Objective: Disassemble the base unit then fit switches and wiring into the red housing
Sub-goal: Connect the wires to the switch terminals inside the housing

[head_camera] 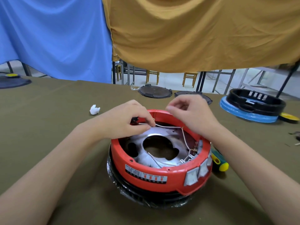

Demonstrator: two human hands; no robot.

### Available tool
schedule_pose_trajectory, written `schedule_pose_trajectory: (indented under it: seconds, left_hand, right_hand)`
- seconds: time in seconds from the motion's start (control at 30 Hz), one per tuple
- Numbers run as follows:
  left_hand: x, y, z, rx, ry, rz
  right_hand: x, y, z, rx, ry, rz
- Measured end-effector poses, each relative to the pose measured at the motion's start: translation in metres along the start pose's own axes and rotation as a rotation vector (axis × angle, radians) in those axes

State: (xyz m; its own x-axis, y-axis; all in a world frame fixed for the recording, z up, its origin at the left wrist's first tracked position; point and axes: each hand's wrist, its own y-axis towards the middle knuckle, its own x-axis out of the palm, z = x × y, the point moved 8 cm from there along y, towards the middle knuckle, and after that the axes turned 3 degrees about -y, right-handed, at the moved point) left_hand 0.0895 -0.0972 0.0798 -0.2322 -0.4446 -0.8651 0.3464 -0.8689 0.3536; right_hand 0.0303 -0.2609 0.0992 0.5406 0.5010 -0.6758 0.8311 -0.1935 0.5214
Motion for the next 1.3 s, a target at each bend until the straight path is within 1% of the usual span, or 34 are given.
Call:
schedule_pose_trajectory:
  seconds: [0.03,0.1,0.17,0.3,0.37,0.43,0.5,0.57,0.63,0.67,0.73,0.77,0.83,0.9,0.93,0.97,1.03,1.07,1.13,1.17,1.23,1.3]
  left_hand:
    - [0.001,0.0,0.001,-0.009,-0.002,0.0]
    - [0.001,0.001,0.002,-0.016,0.016,-0.005]
    - [0.002,0.0,0.002,-0.02,0.046,-0.032]
    - [0.017,-0.001,-0.003,-0.097,0.112,-0.193]
    - [0.021,-0.002,-0.005,-0.135,0.166,-0.224]
    - [0.022,-0.001,-0.005,-0.156,0.233,-0.245]
    - [0.023,-0.002,-0.003,-0.158,0.245,-0.257]
    - [0.019,-0.002,0.002,-0.126,0.184,-0.202]
    - [0.004,0.0,0.007,-0.079,0.112,-0.031]
    - [-0.005,0.0,0.006,-0.086,0.078,0.061]
    - [-0.015,-0.002,-0.004,-0.195,0.012,0.166]
    - [-0.016,-0.003,-0.013,-0.283,-0.005,0.17]
    - [-0.012,-0.008,-0.031,-0.465,-0.014,0.117]
    - [-0.012,-0.013,-0.04,-0.56,-0.088,0.097]
    - [-0.015,-0.015,-0.042,-0.577,-0.119,0.117]
    - [-0.018,-0.016,-0.043,-0.591,-0.12,0.14]
    - [-0.025,-0.018,-0.044,-0.625,-0.014,0.194]
    - [-0.029,-0.019,-0.045,-0.642,0.056,0.226]
    - [-0.031,-0.023,-0.047,-0.681,0.129,0.25]
    - [-0.03,-0.024,-0.051,-0.708,0.111,0.231]
    - [-0.028,-0.028,-0.058,-0.762,-0.001,0.18]
    - [-0.03,-0.03,-0.061,-0.789,-0.03,0.158]
  right_hand:
    - [-0.009,-0.001,0.009,0.056,0.069,0.065]
    - [-0.02,-0.002,0.024,0.138,0.125,0.101]
    - [-0.018,-0.006,0.033,0.196,0.148,0.014]
    - [0.011,-0.018,0.045,0.322,0.035,-0.311]
    - [0.018,-0.021,0.049,0.393,0.042,-0.361]
    - [0.02,-0.02,0.049,0.406,0.001,-0.371]
    - [0.02,-0.02,0.049,0.408,-0.003,-0.369]
    - [0.019,-0.022,0.05,0.415,0.035,-0.359]
    - [0.019,-0.024,0.05,0.419,0.07,-0.355]
    - [0.018,-0.025,0.049,0.428,0.083,-0.361]
    - [0.019,-0.028,0.05,0.46,0.129,-0.408]
    - [0.02,-0.03,0.05,0.476,0.16,-0.452]
    - [0.02,-0.034,0.049,0.497,0.215,-0.562]
    - [0.019,-0.035,0.045,0.488,0.244,-0.605]
    - [0.016,-0.032,0.044,0.469,0.237,-0.573]
    - [0.013,-0.027,0.043,0.437,0.219,-0.502]
    - [0.003,-0.018,0.042,0.371,0.208,-0.337]
    - [0.002,-0.017,0.04,0.354,0.225,-0.297]
    - [0.005,-0.018,0.035,0.324,0.207,-0.309]
    - [0.007,-0.019,0.032,0.297,0.158,-0.326]
    - [0.008,-0.019,0.029,0.26,0.079,-0.353]
    - [0.01,-0.023,0.031,0.304,0.099,-0.418]
